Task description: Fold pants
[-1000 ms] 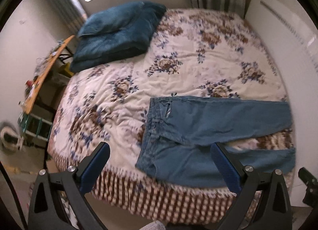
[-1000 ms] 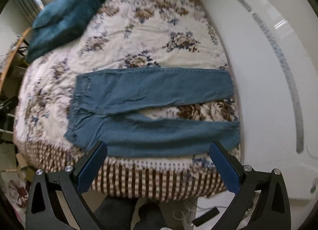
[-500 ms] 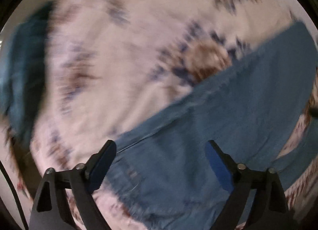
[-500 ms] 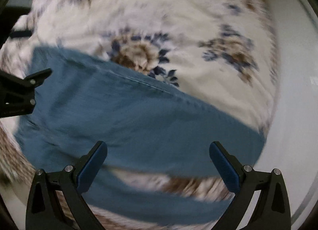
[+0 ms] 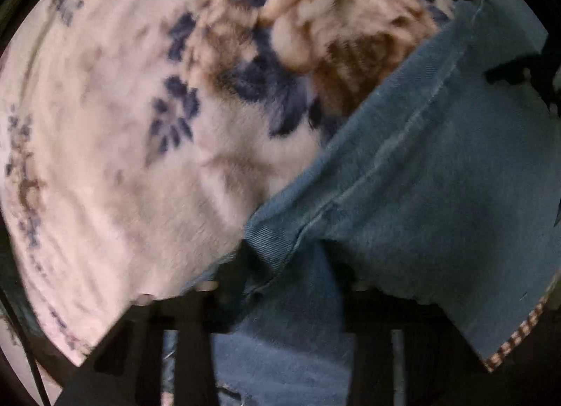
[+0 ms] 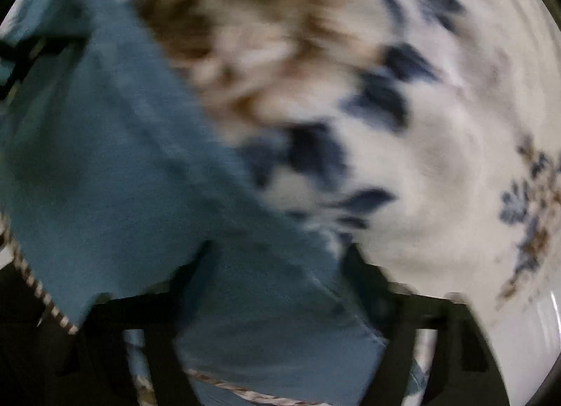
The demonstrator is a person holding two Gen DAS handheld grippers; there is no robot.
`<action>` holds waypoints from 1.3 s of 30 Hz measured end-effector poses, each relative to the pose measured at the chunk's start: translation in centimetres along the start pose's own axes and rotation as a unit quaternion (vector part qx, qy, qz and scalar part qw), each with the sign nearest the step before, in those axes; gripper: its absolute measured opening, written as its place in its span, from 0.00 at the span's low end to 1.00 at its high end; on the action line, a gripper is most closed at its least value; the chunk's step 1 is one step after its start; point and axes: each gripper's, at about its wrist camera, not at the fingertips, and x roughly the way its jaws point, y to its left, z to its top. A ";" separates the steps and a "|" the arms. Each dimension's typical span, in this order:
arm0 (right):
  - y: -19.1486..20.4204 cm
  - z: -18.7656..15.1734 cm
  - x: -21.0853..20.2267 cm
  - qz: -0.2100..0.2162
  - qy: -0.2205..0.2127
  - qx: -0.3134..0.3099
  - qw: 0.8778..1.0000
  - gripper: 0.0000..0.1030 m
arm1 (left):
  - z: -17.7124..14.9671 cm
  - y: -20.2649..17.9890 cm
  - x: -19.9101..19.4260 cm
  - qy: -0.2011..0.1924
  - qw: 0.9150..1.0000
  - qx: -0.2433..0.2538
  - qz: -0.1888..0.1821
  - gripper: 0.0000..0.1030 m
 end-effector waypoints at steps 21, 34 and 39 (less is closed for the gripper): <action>11.6 -18.2 -8.5 -0.031 -0.172 0.136 0.975 0.08 | -14.9 -9.5 -11.3 -0.147 0.955 -0.245 -0.078 0.06; 26.8 -22.5 4.7 0.004 -0.093 0.222 0.971 0.11 | -25.3 -22.7 1.2 -0.019 0.903 -0.400 -0.154 0.09; 27.0 -23.6 4.8 0.064 -0.101 0.255 0.960 0.73 | -26.6 -23.5 0.7 -0.019 0.886 -0.442 -0.137 0.28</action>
